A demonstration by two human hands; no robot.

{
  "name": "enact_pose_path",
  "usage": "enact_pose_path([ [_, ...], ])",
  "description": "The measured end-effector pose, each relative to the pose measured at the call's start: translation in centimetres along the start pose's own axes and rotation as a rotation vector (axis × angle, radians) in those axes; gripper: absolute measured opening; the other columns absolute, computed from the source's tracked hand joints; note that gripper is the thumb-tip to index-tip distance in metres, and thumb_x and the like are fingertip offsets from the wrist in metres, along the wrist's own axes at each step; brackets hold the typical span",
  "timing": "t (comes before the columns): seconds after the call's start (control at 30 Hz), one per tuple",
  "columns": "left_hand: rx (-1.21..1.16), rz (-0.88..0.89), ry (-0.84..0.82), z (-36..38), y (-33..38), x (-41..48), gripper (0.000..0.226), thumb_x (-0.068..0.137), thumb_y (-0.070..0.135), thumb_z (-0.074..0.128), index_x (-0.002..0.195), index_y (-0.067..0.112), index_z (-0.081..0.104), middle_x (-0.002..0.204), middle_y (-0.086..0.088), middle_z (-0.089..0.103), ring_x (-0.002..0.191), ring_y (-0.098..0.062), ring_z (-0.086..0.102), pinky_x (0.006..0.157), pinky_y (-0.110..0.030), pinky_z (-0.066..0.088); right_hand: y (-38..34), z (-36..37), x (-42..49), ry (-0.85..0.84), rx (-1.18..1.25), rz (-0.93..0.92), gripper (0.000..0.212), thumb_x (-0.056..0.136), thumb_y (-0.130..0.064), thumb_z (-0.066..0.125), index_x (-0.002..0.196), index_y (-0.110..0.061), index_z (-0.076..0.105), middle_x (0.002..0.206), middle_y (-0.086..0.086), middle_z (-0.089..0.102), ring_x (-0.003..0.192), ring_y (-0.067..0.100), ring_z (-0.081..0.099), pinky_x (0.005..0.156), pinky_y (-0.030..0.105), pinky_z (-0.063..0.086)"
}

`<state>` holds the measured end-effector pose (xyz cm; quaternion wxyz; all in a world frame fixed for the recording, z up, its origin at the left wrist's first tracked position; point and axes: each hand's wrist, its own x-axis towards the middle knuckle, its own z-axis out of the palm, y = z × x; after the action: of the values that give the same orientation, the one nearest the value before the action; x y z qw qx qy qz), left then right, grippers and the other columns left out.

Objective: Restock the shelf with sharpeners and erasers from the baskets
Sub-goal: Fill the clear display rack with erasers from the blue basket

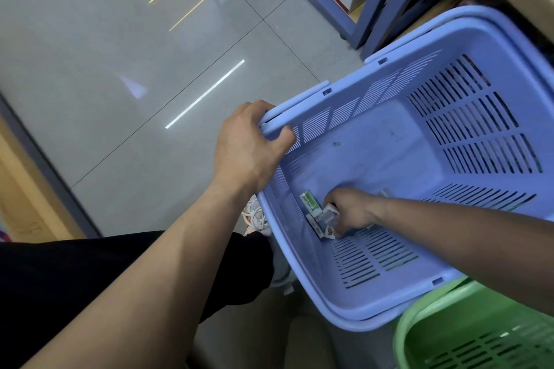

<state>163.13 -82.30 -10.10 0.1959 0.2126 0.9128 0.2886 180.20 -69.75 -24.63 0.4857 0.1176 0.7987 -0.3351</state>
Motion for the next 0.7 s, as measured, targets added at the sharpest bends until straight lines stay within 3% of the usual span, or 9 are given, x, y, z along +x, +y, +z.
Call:
enact_pose_path([
  [0.1,0.011,0.012,-0.003,0.0,0.0,0.0,0.009,0.083,0.032,0.064,0.089,0.027,0.063,0.084,0.005,0.059,0.075,-0.014,0.052,0.061,-0.02,0.038,0.1,-0.9,-0.1,-0.005,0.065,0.033,0.024,0.074,-0.018,0.084,0.091,-0.017,0.067,0.087,0.0,0.07,0.078,0.02,0.068,0.051,0.023,0.052],
  [0.17,0.012,0.01,-0.004,0.1,-0.1,0.0,0.009,0.083,0.033,0.064,0.09,0.027,0.063,0.084,0.005,0.059,0.075,-0.013,0.052,0.061,-0.018,0.038,0.6,-1.9,0.0,0.075,0.151,0.058,0.021,0.078,-0.014,0.082,0.087,-0.02,0.064,0.089,-0.005,0.069,0.081,0.017,0.068,0.061,0.029,0.059],
  [0.23,0.004,0.007,-0.007,0.1,-0.1,0.0,0.011,0.082,0.033,0.064,0.091,0.026,0.064,0.085,0.005,0.059,0.076,-0.014,0.053,0.064,-0.023,0.041,0.9,-2.4,0.0,0.165,0.181,0.071,0.028,0.084,-0.014,0.077,0.105,-0.022,0.061,0.1,-0.01,0.061,0.089,0.014,0.063,0.066,0.027,0.055],
  [0.33,-0.002,0.006,-0.008,0.0,-0.1,0.0,0.011,0.082,0.032,0.065,0.091,0.026,0.064,0.085,0.005,0.06,0.077,-0.016,0.054,0.067,-0.029,0.042,0.3,-1.8,0.4,0.204,0.257,0.053,0.054,0.086,-0.013,0.075,0.135,-0.018,0.053,0.115,-0.005,0.058,0.095,0.015,0.06,0.069,0.026,0.053],
  [0.47,0.011,0.012,-0.001,0.0,0.0,0.0,0.013,0.082,0.032,0.065,0.092,0.024,0.065,0.085,0.003,0.061,0.077,-0.018,0.054,0.068,-0.031,0.044,-1.4,-0.3,1.1,0.258,0.276,0.02,0.07,0.085,-0.018,0.076,0.147,-0.02,0.044,0.136,0.003,0.057,0.113,0.023,0.061,0.084,0.028,0.051],
  [0.57,0.007,0.007,-0.001,0.1,0.0,0.0,0.016,0.08,0.036,0.063,0.091,0.025,0.065,0.085,0.003,0.061,0.077,-0.017,0.054,0.067,-0.031,0.044,-1.9,0.5,1.6,0.313,0.221,0.013,0.061,0.078,-0.023,0.08,0.133,-0.019,0.055,0.126,0.001,0.063,0.111,0.022,0.061,0.085,0.028,0.05],
  [0.7,0.004,0.008,0.001,0.0,0.0,0.0,0.013,0.081,0.035,0.064,0.089,0.025,0.064,0.084,0.004,0.06,0.076,-0.017,0.053,0.066,-0.03,0.042,-2.4,1.4,2.0,0.314,0.206,0.011,0.033,0.07,-0.019,0.08,0.087,-0.024,0.052,0.09,-0.005,0.059,0.088,0.02,0.062,0.065,0.028,0.042],
])
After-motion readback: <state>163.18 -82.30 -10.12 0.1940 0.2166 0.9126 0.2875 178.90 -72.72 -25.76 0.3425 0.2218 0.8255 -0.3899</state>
